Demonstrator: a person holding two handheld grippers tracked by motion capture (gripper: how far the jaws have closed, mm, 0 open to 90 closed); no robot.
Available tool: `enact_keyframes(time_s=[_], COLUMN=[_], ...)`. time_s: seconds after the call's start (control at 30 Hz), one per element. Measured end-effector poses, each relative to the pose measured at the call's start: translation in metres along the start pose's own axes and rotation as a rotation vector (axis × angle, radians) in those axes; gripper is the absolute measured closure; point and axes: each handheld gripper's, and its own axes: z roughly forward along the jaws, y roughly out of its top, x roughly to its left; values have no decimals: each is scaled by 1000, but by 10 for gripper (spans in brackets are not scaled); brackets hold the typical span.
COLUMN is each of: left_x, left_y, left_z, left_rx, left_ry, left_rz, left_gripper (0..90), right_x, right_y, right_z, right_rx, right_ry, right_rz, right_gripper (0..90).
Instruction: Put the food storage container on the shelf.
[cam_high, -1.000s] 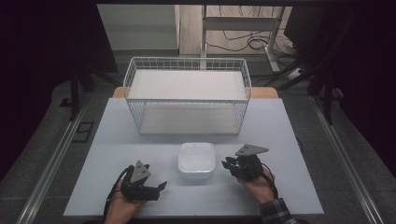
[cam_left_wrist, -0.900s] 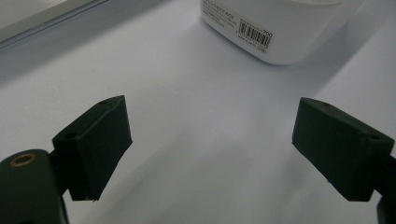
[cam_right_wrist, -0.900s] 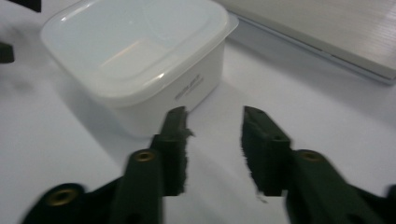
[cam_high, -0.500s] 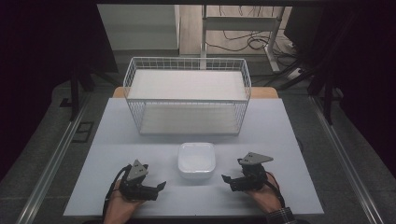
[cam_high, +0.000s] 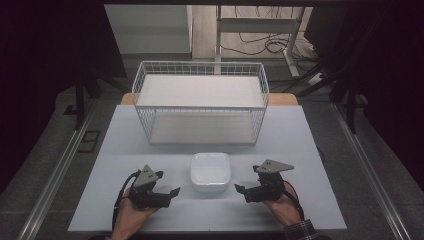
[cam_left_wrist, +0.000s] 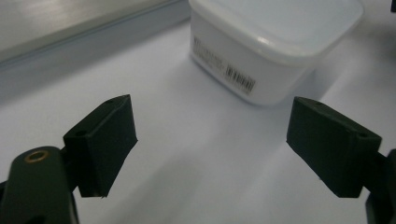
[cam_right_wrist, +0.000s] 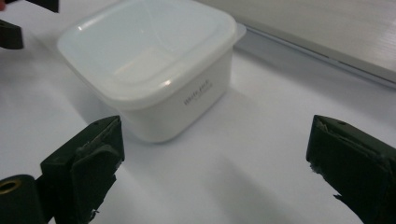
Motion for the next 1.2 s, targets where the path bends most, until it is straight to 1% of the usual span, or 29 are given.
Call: enact_keyframes(time_s=[0.1, 0.23, 0.3, 0.37, 0.43, 0.5, 0.6, 0.67, 0.73, 0.77, 0.8, 0.87, 0.9, 0.97, 1.0, 1.03, 1.07, 1.13, 1.2], left_x=[2, 2, 1, 0, -1, 1, 1, 1, -1, -2, -2, -1, -1, 2, 2, 3, 4, 5, 6], left_y=[7, 17, 22, 30, 37, 45, 56, 63, 69, 71, 73, 76, 76, 73, 70, 68, 64, 60, 57], left_z=[3, 8, 12, 17, 21, 27, 34, 39, 44, 46, 48, 52, 53, 57, 60, 62, 65, 69, 71], left_rx=[-12, -1, 7, 18, 19, 19, 16, 12, 16, 23, 22, 11, 0, -14, -8, 5, 11, 15, 10], left_ry=[-16, -47, -48, -50, -55, -76, -90, -97, -88, -74, -62, -63, -67, -83, -86, -86, -88, -114, -151], left_rz=[-7, -1, 15, 39, 56, 69, 77, 80, 94, 106, 109, 104, 94, 58, 48, 51, 41, 20, -14], left_gripper=[167, 164, 144, 123, 102, 77, 54, 56, 69, 76, 82, 93, 97, 103, 103, 99, 93, 92, 93], right_x=[1, 3, 2, 2, 2, 1, 0, 0, 1, 2, 2, 1, 1, 1, 1, 1, 2, 3, 3], right_y=[7, 16, 21, 25, 29, 34, 41, 45, 52, 55, 58, 64, 66, 69, 69, 68, 67, 62, 58], right_z=[0, 1, 2, 3, 5, 7, 12, 16, 21, 23, 25, 29, 32, 36, 38, 41, 43, 47, 50], right_rx=[-14, -23, -24, -26, -19, -11, -6, 6, 24, 34, 35, 47, 49, 60, 60, 64, 74, 94, 110], right_ry=[30, 44, 59, 62, 55, 43, 52, 62, 77, 78, 75, 68, 66, 64, 69, 71, 72, 67, 76], right_rz=[11, 1, 14, 35, 39, 38, 64, 70, 68, 65, 58, 57, 52, 43, 38, 39, 39, 25, 35], right_gripper=[42, 42, 42, 32, 13, 3, 3, 4, 6, 12, 25, 45, 55, 64, 68, 71, 71, 70, 70])
